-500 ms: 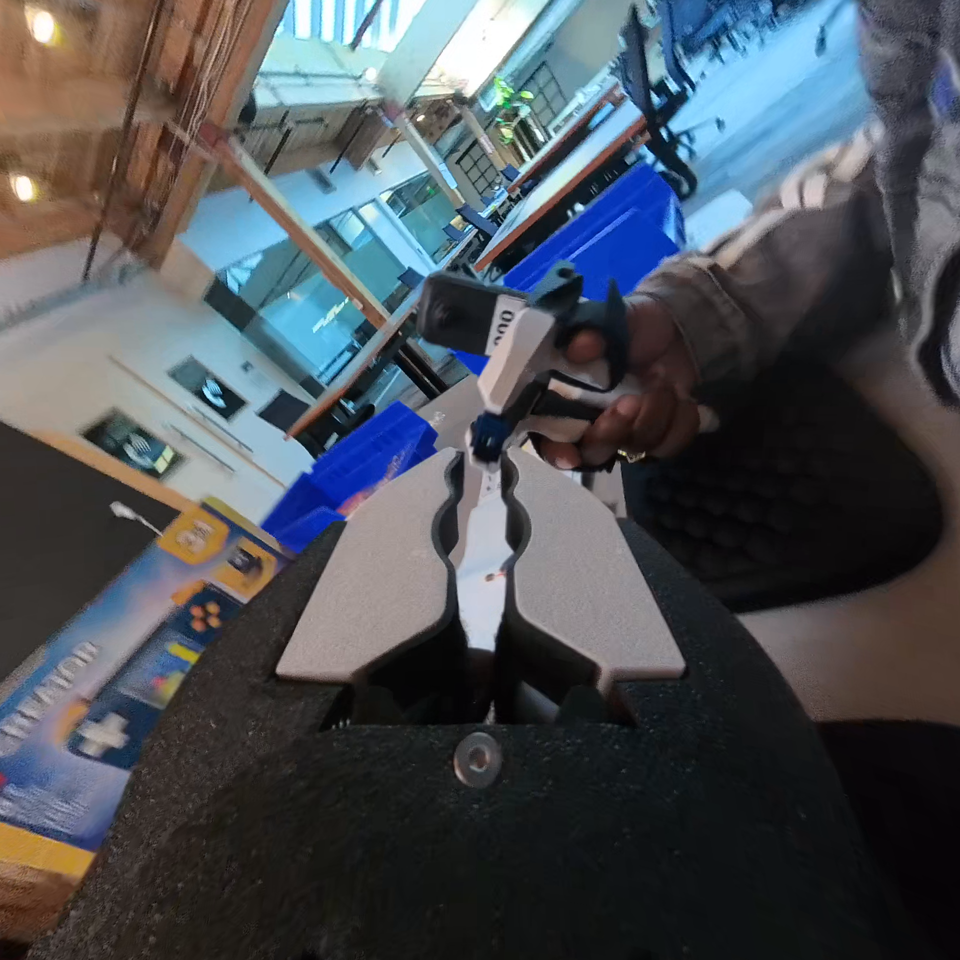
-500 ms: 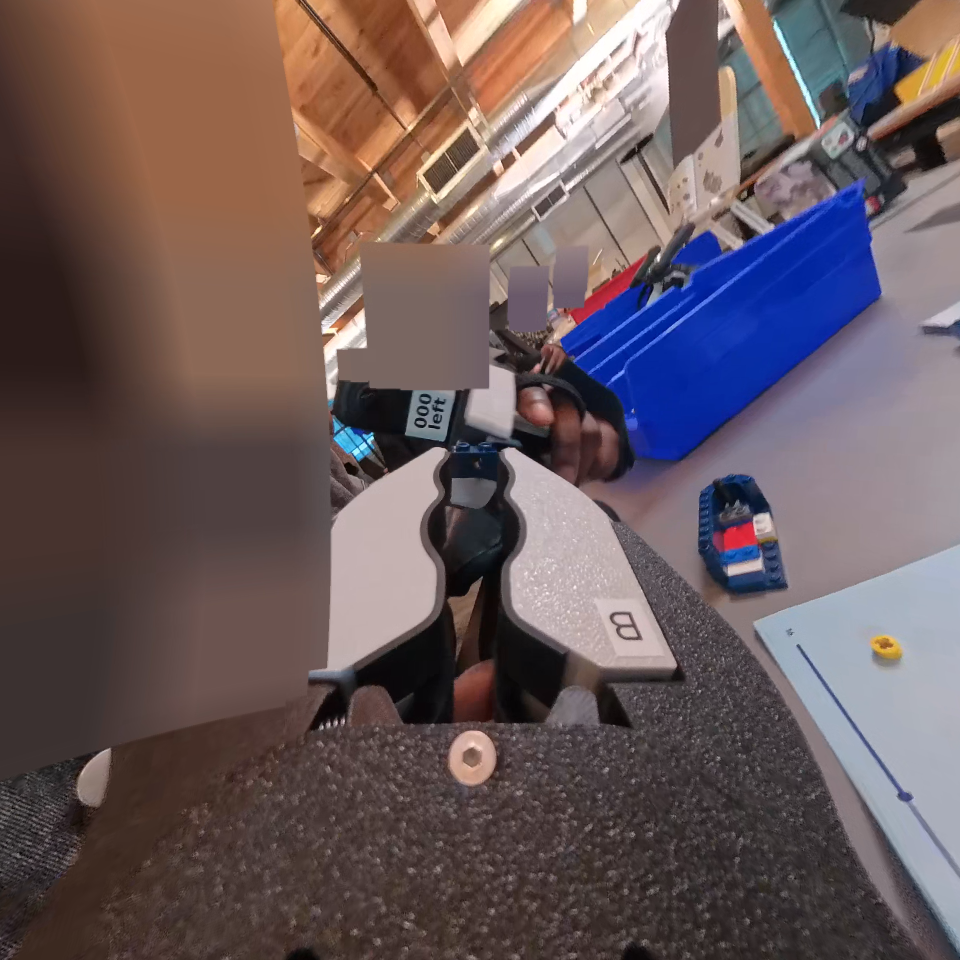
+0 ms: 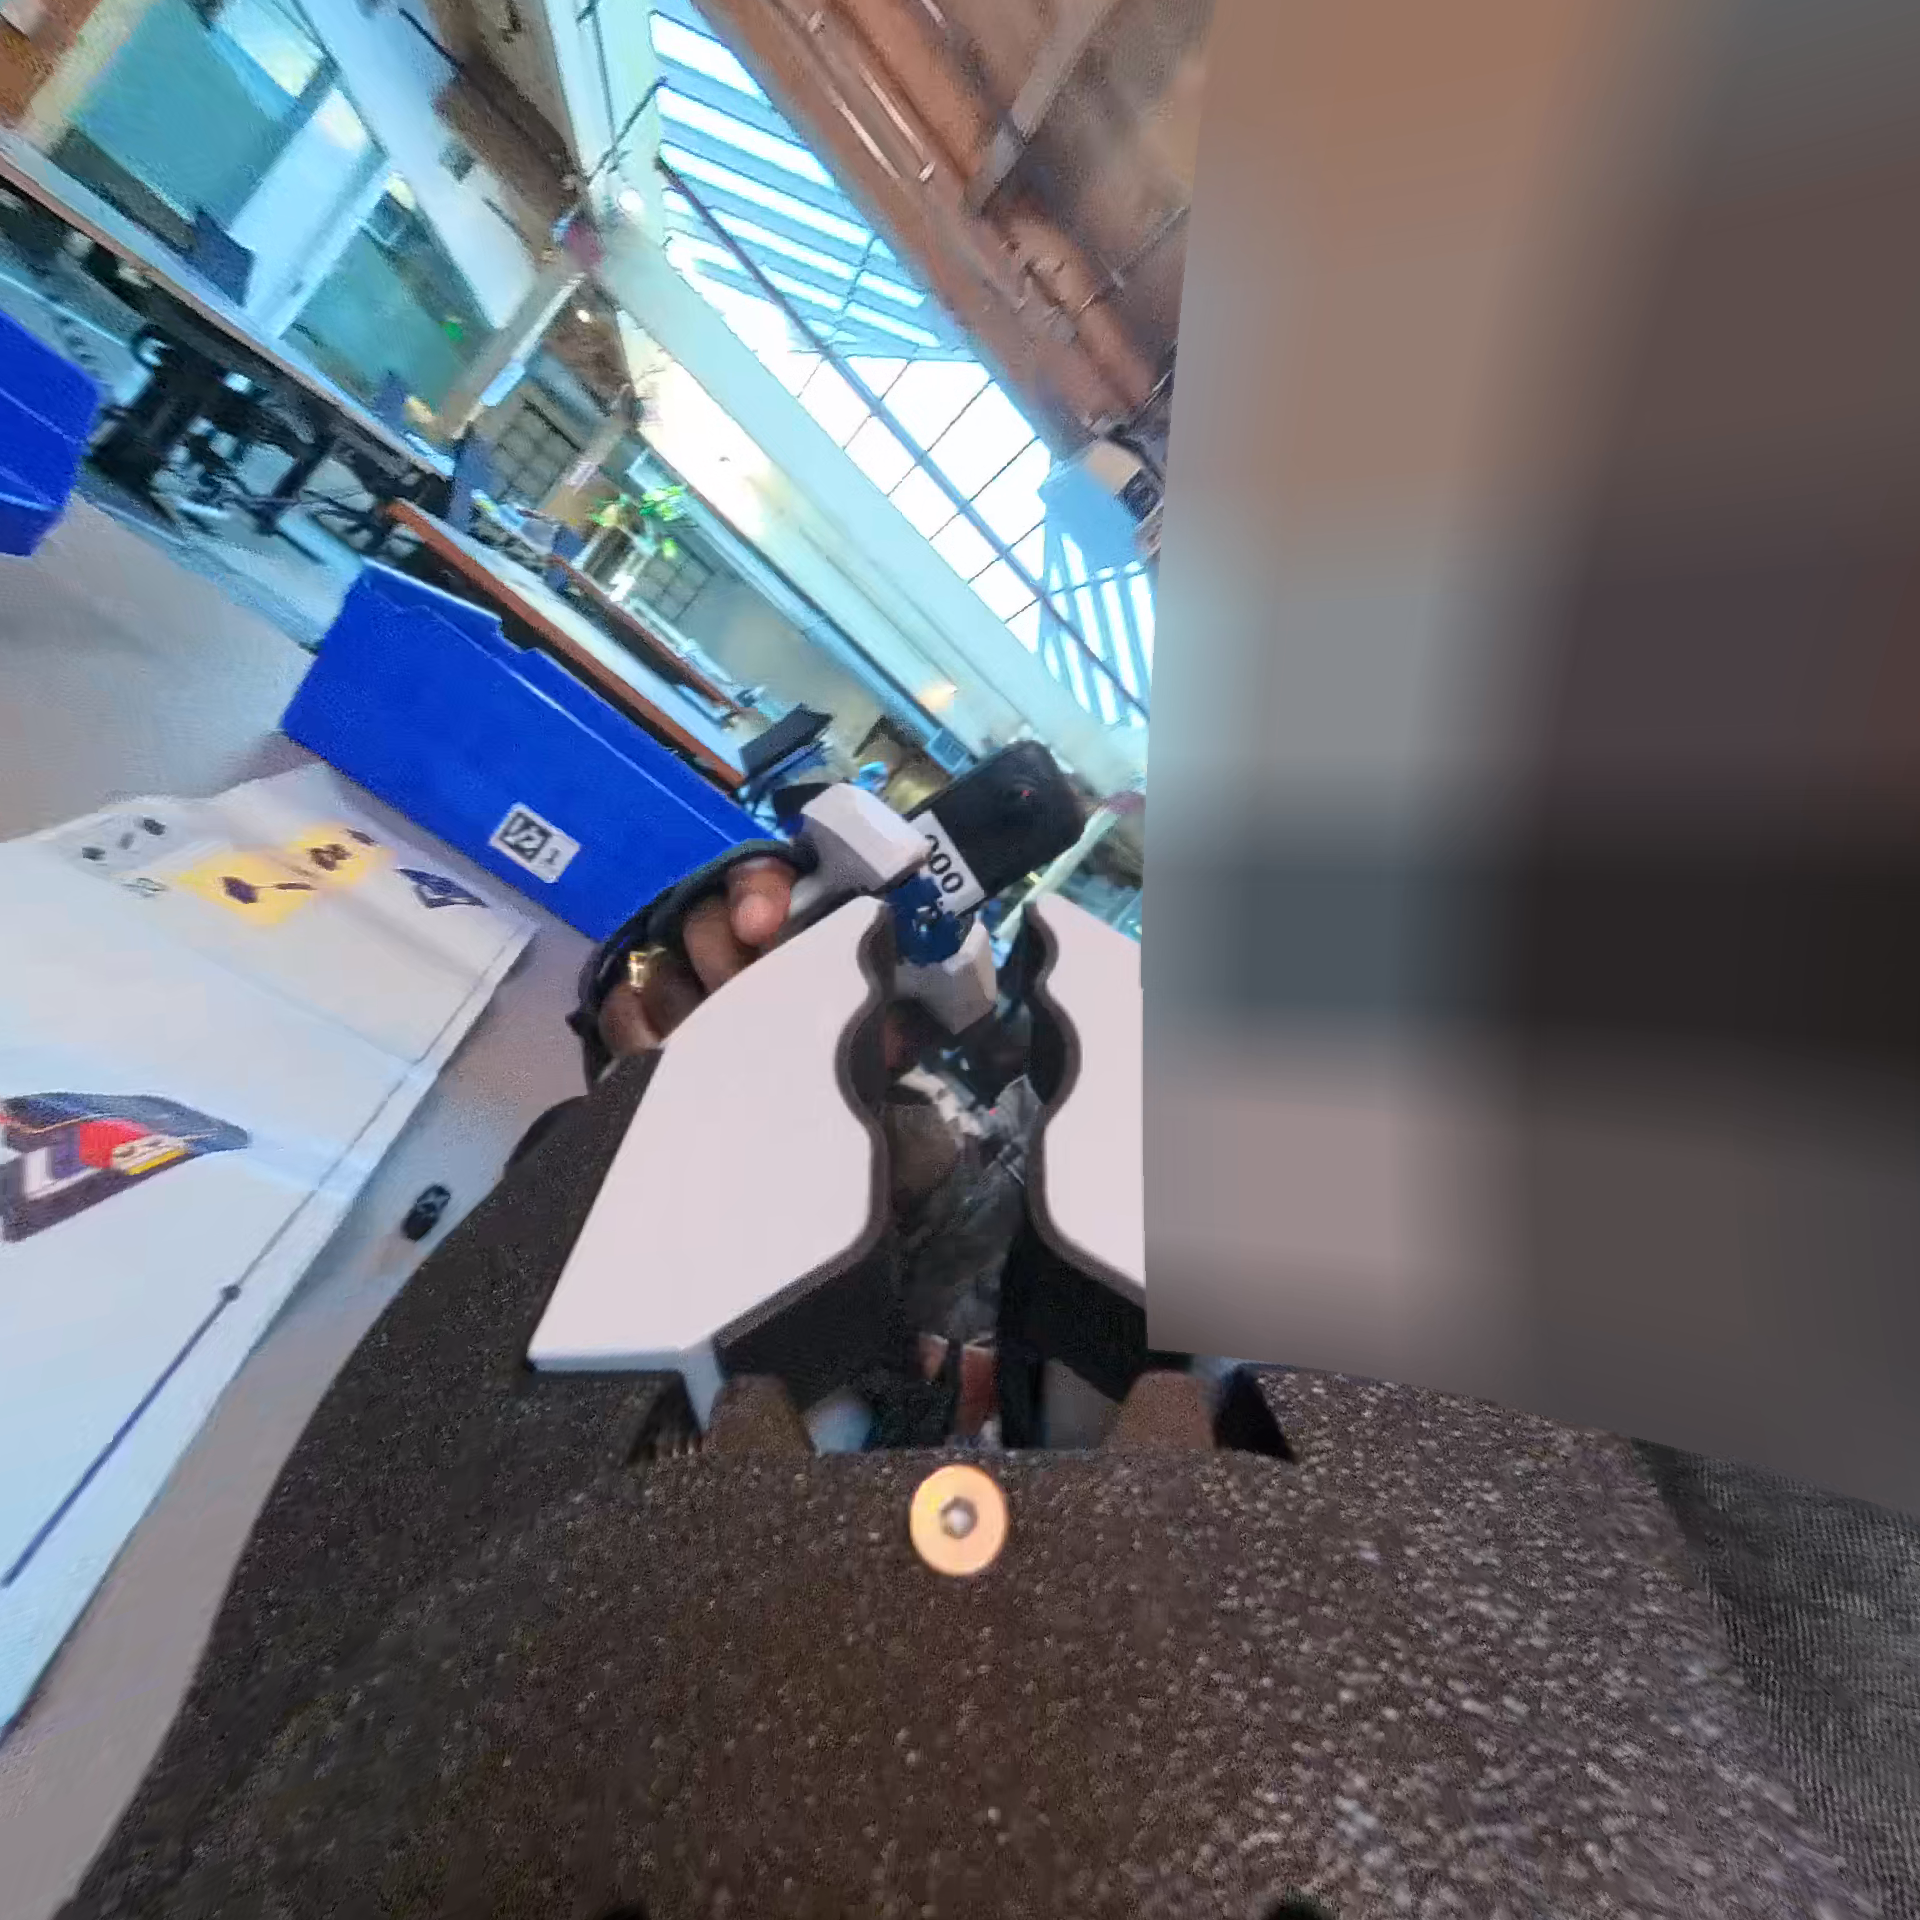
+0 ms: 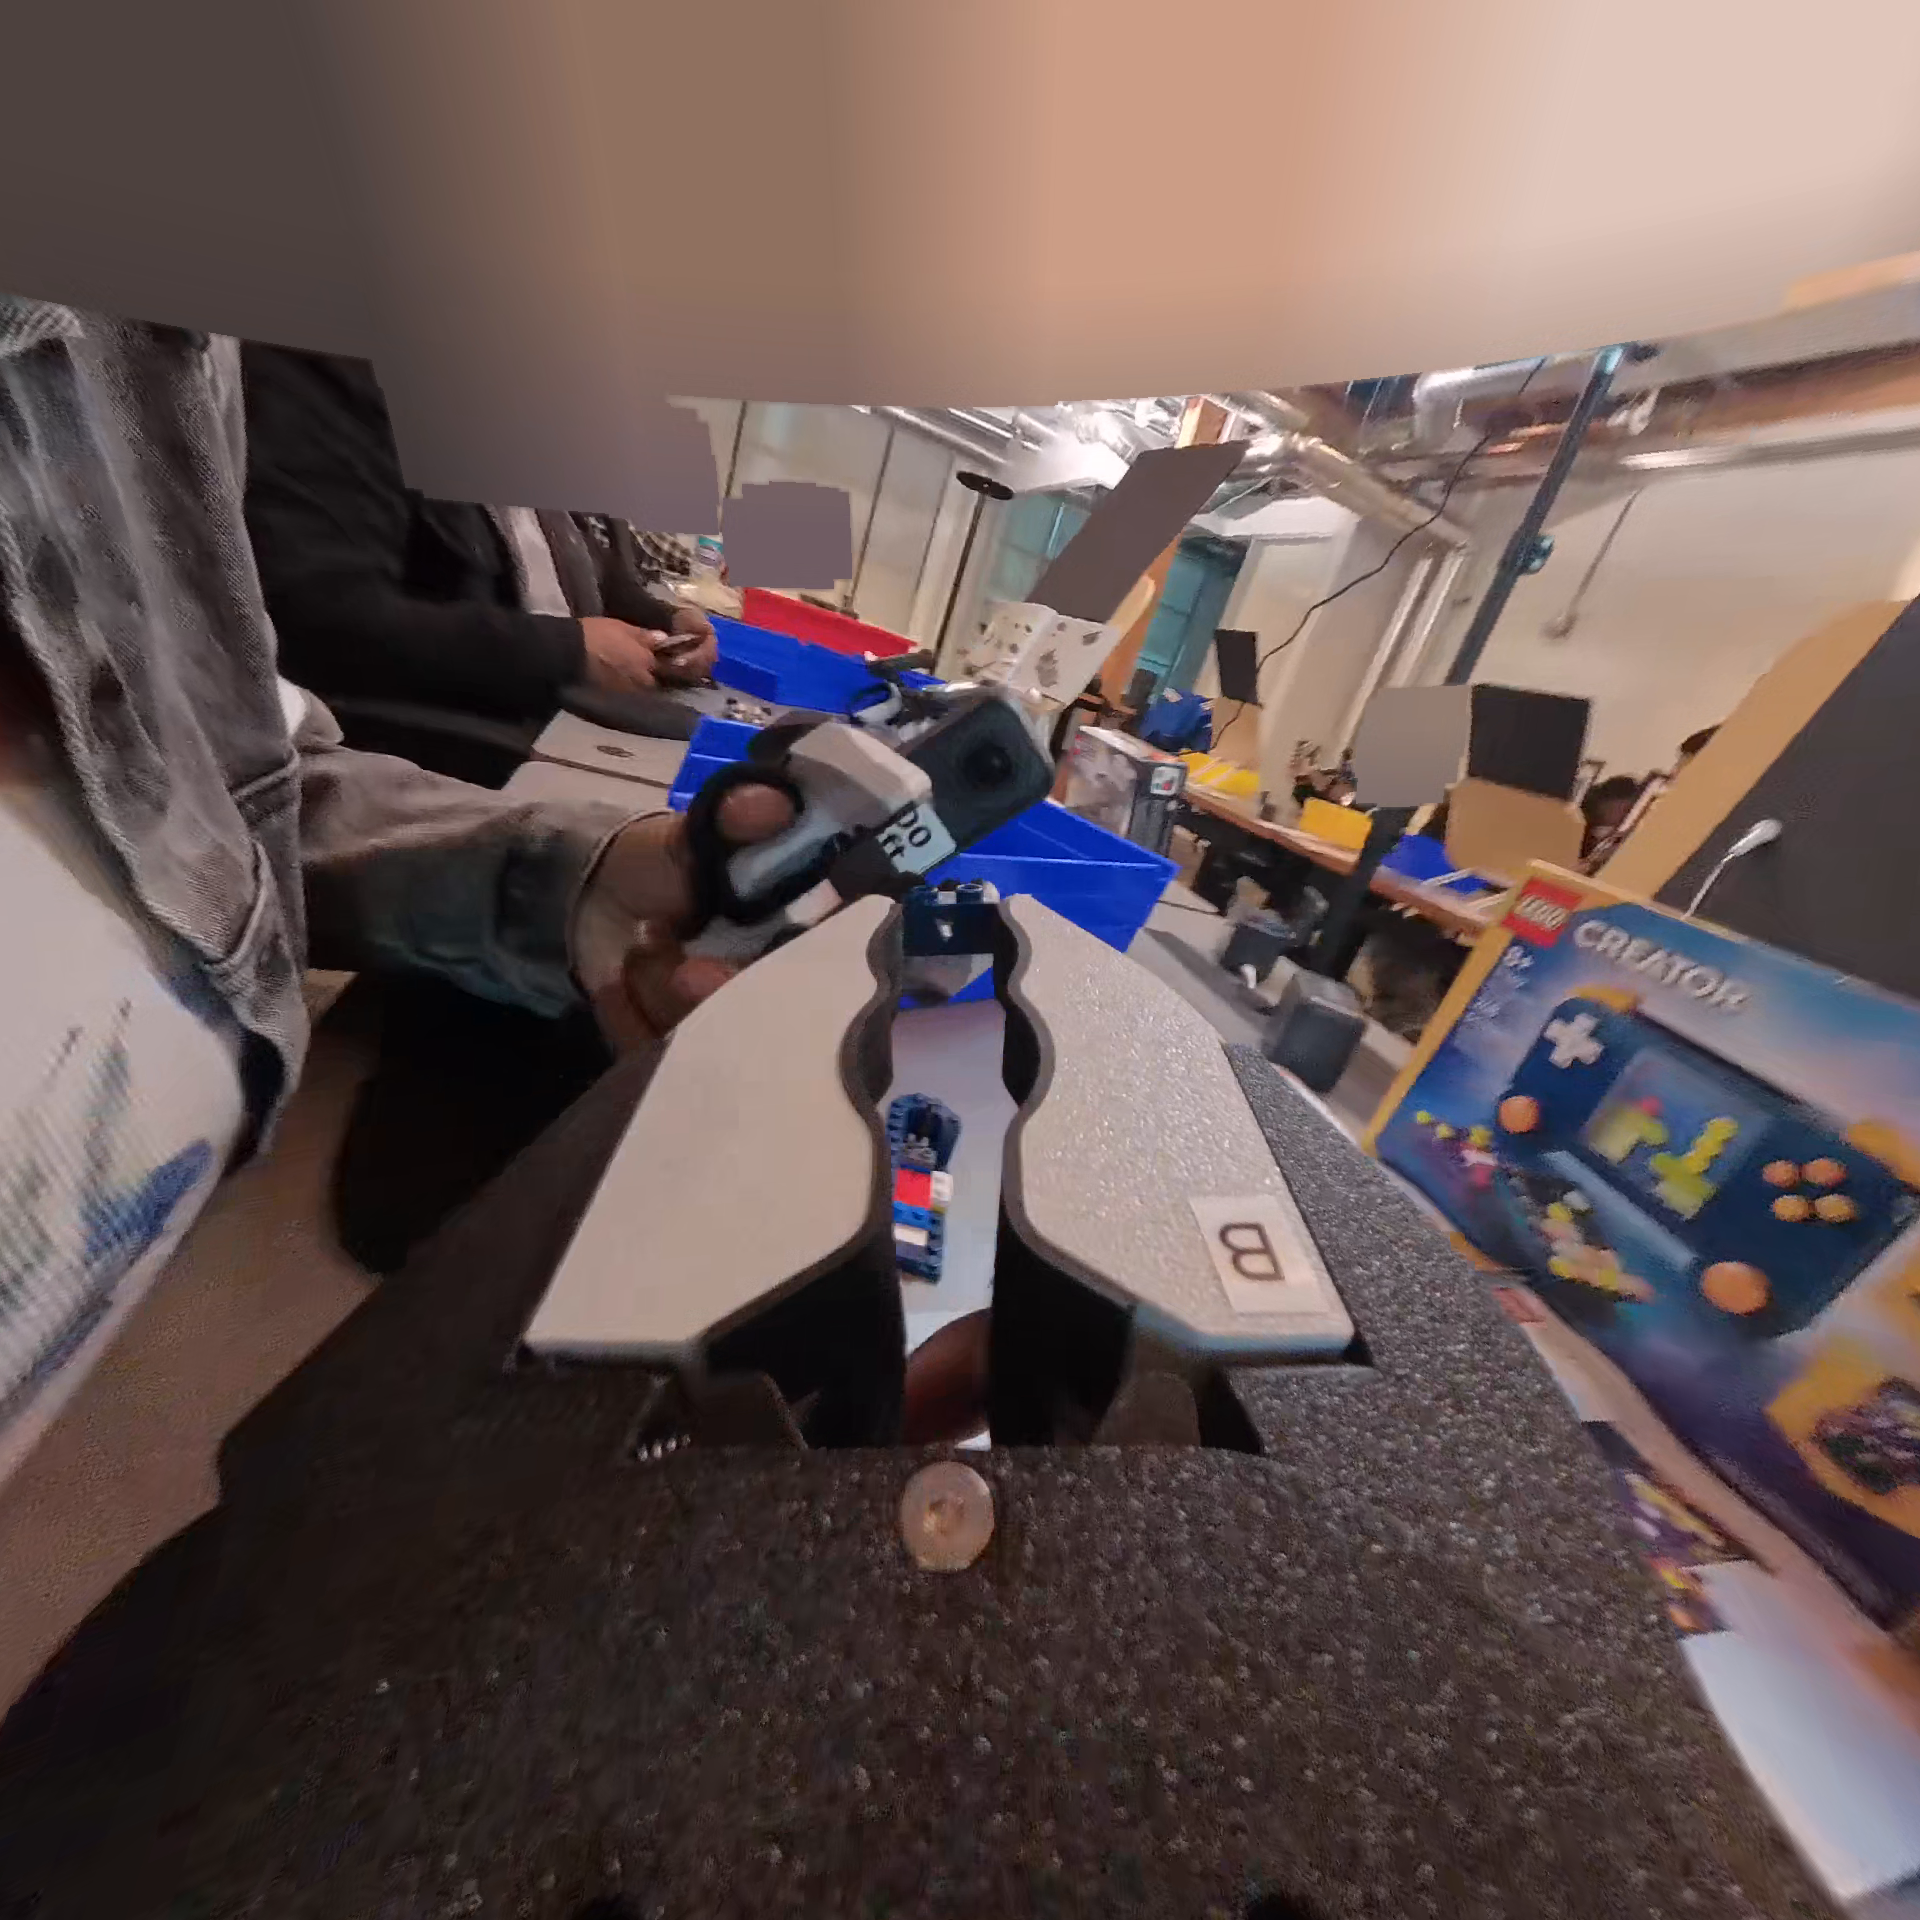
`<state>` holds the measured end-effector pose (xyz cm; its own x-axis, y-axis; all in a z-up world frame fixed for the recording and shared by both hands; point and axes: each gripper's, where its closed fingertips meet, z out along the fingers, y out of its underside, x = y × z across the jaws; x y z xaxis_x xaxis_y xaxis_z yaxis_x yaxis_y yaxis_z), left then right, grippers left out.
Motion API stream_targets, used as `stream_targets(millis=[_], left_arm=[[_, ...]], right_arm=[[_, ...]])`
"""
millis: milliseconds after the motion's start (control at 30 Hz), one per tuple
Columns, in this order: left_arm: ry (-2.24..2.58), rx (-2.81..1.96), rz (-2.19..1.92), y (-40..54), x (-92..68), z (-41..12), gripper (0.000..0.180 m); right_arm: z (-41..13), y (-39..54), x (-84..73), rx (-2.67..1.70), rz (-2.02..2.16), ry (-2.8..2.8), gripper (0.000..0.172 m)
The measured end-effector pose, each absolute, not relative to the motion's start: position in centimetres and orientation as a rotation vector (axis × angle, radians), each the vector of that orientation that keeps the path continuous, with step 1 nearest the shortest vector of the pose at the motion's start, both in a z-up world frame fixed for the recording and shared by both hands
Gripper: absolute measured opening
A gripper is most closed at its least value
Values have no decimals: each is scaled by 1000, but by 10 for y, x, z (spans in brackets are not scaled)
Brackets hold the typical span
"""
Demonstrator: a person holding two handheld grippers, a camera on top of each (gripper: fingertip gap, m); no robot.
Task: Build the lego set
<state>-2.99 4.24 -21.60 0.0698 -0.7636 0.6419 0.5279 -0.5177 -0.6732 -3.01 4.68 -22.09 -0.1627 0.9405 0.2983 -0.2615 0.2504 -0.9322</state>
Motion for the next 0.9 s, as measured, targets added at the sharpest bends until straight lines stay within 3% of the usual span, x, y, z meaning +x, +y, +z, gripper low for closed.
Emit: stream_targets(millis=[200, 367, 900], left_arm=[[538, -1354, -1207, 41, -25, -230, 31], [708, -1360, -889, 44, -23, -233, 28], [722, -1379, -930, 43, -20, -239, 15]], right_arm=[[-219, 51, -28, -799, 1360, -1242, 16], [-220, 49, -30, -885, 1567, -1195, 15], [-231, 43, -36, -975, 1660, -1260, 15]])
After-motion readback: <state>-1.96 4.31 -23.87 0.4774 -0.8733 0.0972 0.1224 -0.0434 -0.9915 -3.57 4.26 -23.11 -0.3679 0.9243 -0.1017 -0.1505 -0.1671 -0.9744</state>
